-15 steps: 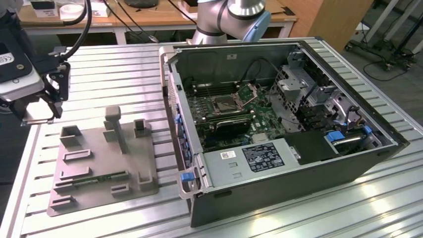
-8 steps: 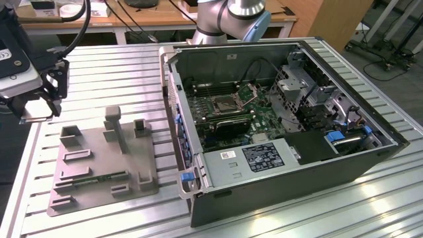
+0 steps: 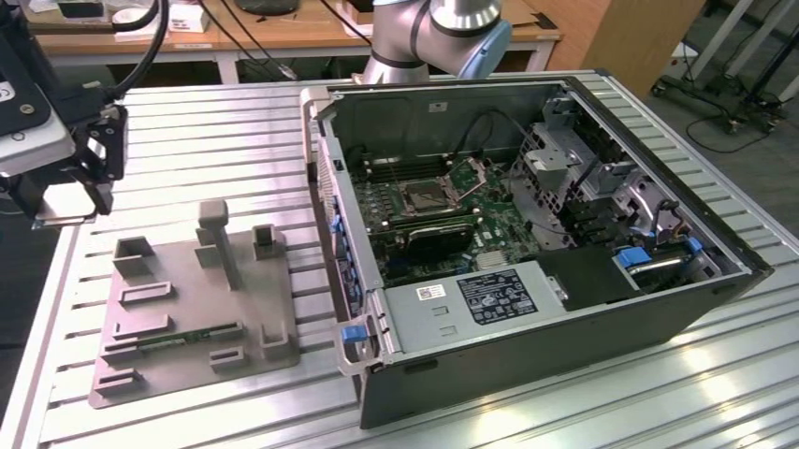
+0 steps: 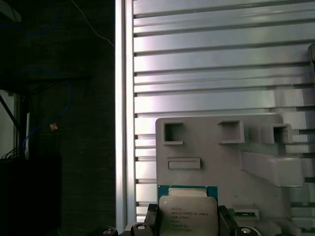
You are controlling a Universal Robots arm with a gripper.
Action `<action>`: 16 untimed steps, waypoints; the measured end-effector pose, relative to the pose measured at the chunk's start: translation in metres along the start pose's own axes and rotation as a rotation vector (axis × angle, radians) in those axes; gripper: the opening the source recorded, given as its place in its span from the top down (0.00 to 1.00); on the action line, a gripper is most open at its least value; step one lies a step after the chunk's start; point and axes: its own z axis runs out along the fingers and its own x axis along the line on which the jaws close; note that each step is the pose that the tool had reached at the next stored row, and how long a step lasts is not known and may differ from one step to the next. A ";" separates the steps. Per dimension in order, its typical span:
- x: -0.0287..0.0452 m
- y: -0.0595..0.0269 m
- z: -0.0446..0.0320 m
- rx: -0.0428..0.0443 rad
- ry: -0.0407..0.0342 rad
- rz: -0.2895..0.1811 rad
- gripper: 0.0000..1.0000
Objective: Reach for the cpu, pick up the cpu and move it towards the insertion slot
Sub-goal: 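Pick up the cpu and move it towards the insertion slot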
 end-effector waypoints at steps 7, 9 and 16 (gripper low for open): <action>0.0001 0.0002 -0.0032 0.0000 0.0000 0.000 0.46; 0.0001 0.0003 -0.0043 0.0000 0.0000 0.000 0.46; 0.0002 0.0005 -0.0079 0.0000 0.0000 0.000 0.46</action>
